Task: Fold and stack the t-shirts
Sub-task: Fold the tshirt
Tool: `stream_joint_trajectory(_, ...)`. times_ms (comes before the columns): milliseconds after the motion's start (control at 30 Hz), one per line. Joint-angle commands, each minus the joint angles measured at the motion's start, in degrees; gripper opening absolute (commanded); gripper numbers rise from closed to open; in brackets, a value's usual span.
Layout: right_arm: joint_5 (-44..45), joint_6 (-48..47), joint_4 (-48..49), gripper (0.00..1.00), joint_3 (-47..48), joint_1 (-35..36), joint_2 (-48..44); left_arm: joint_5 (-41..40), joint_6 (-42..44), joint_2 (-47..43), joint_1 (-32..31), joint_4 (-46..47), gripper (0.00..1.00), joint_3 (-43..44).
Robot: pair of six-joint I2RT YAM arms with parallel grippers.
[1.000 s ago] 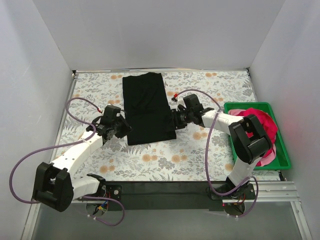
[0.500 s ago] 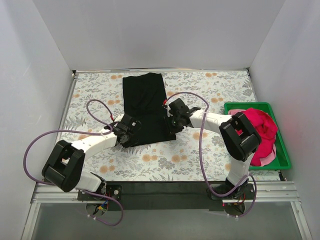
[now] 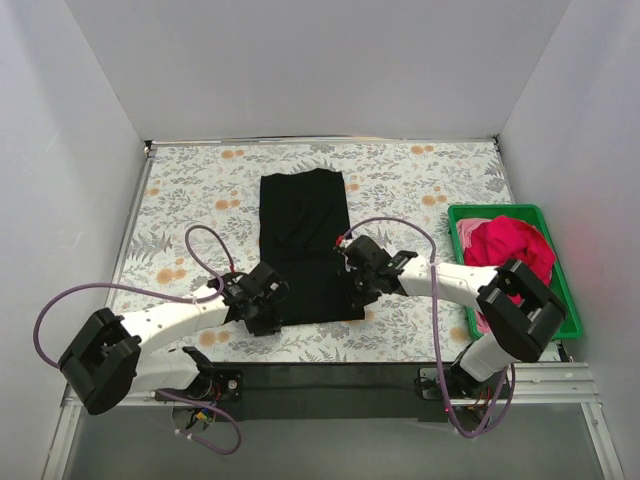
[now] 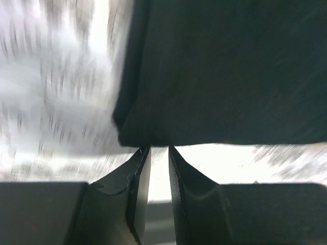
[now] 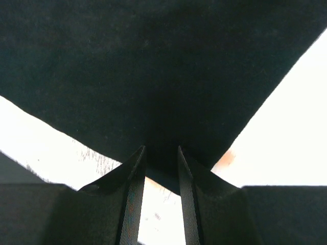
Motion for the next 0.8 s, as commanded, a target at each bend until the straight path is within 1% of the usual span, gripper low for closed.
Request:
stream_joint_trajectory(0, 0.6, 6.2, -15.1, 0.33, -7.3, 2.7, -1.3, 4.2, -4.4, -4.4, -3.4, -11.3, 0.22, -2.1)
stream_joint_trajectory(33, 0.9, 6.9, -16.4, 0.34, -7.5, 3.0, -2.4, 4.1, -4.6, -5.8, -3.5, -12.7, 0.24, -1.2)
stream_joint_trajectory(100, 1.3, 7.8, -17.0, 0.34, -7.2, 3.8, -5.8, 1.3, -5.1, -9.6, -3.5, -16.5, 0.26, 0.1)
stream_joint_trajectory(167, 2.1, 8.8, -18.4, 0.34, -6.4, 4.0, -8.5, 1.1, -5.9, -13.0, -3.5, -18.7, 0.29, 1.9)
stream_joint_trajectory(233, 2.5, 9.7, -19.2, 0.34, -4.8, 4.1, -10.1, 0.0, -6.8, -14.6, -3.5, -20.0, 0.31, 2.7)
stream_joint_trajectory(267, 3.4, 10.2, -19.9, 0.35, -4.4, 4.0, -11.7, -0.9, -7.6, -15.3, -3.5, -21.3, 0.35, 3.5)
stream_joint_trajectory(333, 3.9, 11.7, -20.6, 0.36, -3.2, 4.1, -13.3, -3.4, -8.0, -16.5, -3.5, -21.8, 0.4, 4.3)
stream_joint_trajectory(367, 6.7, 12.3, -21.3, 0.38, -3.0, 4.1, -14.8, -4.0, -8.2, -16.6, -3.5, -21.7, 0.44, 4.7)
stream_joint_trajectory(467, 9.3, 15.1, -22.1, 0.49, -3.6, 4.0, -18.2, -4.8, -7.7, -15.0, -3.5, -19.4, 0.5, 4.7)
stream_joint_trajectory(500, 9.5, 15.9, -22.2, 0.56, -4.0, 4.0, -19.1, -4.3, -7.4, -14.2, -3.5, -18.6, 0.52, 4.5)
stream_joint_trajectory(567, 10.4, 18.4, -22.4, 0.65, -5.7, 3.9, -22.3, -3.2, -7.2, -12.2, -3.5, -17.4, 0.55, 4.6)
stream_joint_trajectory(600, 10.6, 19.3, -22.5, 0.76, -6.3, 3.8, -23.4, -3.3, -7.2, -11.7, -3.5, -17.1, 0.57, 4.5)
stream_joint_trajectory(633, 10.6, 19.9, -22.5, 0.8, -7.2, 3.7, -24.3, -3.3, -7.1, -11.3, -3.5, -16.7, 0.57, 4.4)
stream_joint_trajectory(700, 9.3, 20.7, -22.4, 0.85, -9.2, 3.2, -26.3, -3.7, -6.8, -10.7, -3.5, -15.6, 0.58, 4.3)
stream_joint_trajectory(767, 6.8, 20.7, -22.6, 0.84, -9.9, 3.0, -26.5, -3.2, -7.4, -9.3, -3.6, -15.1, 0.58, 4.2)
